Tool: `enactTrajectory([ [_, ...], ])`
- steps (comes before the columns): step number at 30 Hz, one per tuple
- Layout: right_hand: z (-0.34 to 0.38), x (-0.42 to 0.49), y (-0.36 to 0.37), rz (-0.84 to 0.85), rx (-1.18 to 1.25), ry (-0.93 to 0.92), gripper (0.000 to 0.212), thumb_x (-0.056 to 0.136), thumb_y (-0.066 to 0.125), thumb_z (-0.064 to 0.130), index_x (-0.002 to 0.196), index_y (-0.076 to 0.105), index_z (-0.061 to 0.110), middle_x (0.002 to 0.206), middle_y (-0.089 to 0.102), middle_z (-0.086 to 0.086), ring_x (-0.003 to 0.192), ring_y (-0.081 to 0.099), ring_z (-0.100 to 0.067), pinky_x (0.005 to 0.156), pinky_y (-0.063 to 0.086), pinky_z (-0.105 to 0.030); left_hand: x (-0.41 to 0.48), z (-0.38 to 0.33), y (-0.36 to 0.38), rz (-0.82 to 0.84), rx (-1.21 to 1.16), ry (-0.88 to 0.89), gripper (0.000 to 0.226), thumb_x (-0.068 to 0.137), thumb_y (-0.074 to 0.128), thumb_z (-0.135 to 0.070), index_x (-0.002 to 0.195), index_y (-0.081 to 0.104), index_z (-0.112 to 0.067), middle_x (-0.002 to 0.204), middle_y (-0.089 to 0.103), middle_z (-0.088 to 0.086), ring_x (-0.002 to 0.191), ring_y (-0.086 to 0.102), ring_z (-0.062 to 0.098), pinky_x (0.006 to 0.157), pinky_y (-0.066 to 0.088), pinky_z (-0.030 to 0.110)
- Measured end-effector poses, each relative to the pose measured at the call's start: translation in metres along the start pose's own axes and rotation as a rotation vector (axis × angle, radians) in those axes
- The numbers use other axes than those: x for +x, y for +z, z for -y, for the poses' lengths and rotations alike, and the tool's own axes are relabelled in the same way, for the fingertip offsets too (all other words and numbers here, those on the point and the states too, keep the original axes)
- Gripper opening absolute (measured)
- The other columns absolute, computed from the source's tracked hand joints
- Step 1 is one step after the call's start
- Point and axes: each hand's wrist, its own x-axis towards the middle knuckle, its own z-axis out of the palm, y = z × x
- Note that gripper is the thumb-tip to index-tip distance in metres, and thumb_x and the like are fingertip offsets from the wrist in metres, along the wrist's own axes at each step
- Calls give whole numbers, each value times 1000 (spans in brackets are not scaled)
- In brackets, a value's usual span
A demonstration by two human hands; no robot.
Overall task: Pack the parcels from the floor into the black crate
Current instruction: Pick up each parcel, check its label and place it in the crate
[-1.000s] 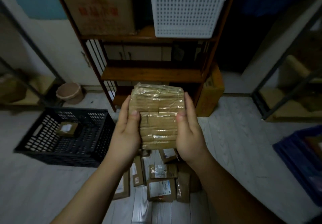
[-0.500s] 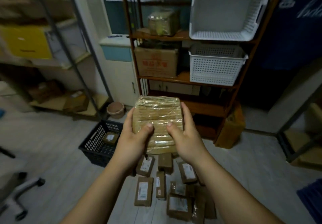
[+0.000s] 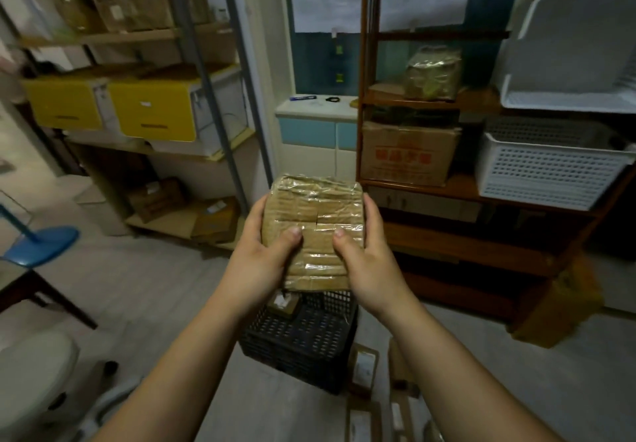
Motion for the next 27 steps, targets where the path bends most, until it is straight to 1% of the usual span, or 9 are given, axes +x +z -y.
enactTrajectory([
  [4,-5,41,46,-23,12,38,63,96,51,23,142,16,48,136,47,6,111,55,-5,82,50,-24,47,12,-48,43,15,-24,56,75,61,-41,127,42,-49,117,63,-9,104,65,14,91,51,50],
  [7,-15,72,62,-76,-6,47,59,96,52,27,132,16,57,139,46,5,116,54,-10,89,51,-31,86,25,-62,80,29,-44,52,85,61,-36,130,38,-48,118,63,-7,102,66,16,90,52,50],
  [10,-33,108,68,-123,-30,74,62,94,51,33,140,15,55,142,44,4,120,52,-15,98,48,-44,126,40,-66,121,13,-68,52,90,56,-28,134,35,-44,118,63,-5,98,67,15,87,54,47],
  [14,-60,165,76,-136,27,125,58,99,44,27,147,16,42,136,49,5,110,58,-9,86,53,-31,186,58,-73,153,15,-114,51,91,55,-26,135,35,-43,121,62,-3,101,66,18,89,53,47],
  [17,-76,207,89,-117,84,154,54,100,41,24,146,19,43,125,53,12,106,59,-7,82,53,-29,229,70,-86,163,34,-138,44,91,55,-25,126,41,-49,120,62,-4,103,66,18,90,53,46],
  [19,-86,231,99,-112,107,175,54,100,41,24,145,19,44,119,53,18,103,60,-6,81,54,-28,256,79,-95,181,46,-155,45,91,55,-26,127,40,-49,120,62,-5,102,66,17,88,54,45],
  [24,-116,273,108,-161,73,244,61,95,53,27,146,22,40,128,54,10,101,62,-5,79,54,-25,315,115,-103,278,56,-238,40,92,54,-28,125,42,-48,121,61,-4,103,65,20,86,54,45],
  [26,-132,284,111,-220,43,282,65,92,58,27,146,23,39,131,53,5,106,61,-9,82,55,-29,339,137,-102,355,72,-286,44,88,58,-36,127,42,-45,123,61,0,103,65,23,84,55,48],
  [27,-142,288,114,-259,24,294,67,91,60,30,146,23,38,135,51,3,110,59,-13,88,54,-34,350,149,-101,396,81,-316,52,81,60,-42,130,40,-44,124,59,2,103,65,25,82,56,50],
])
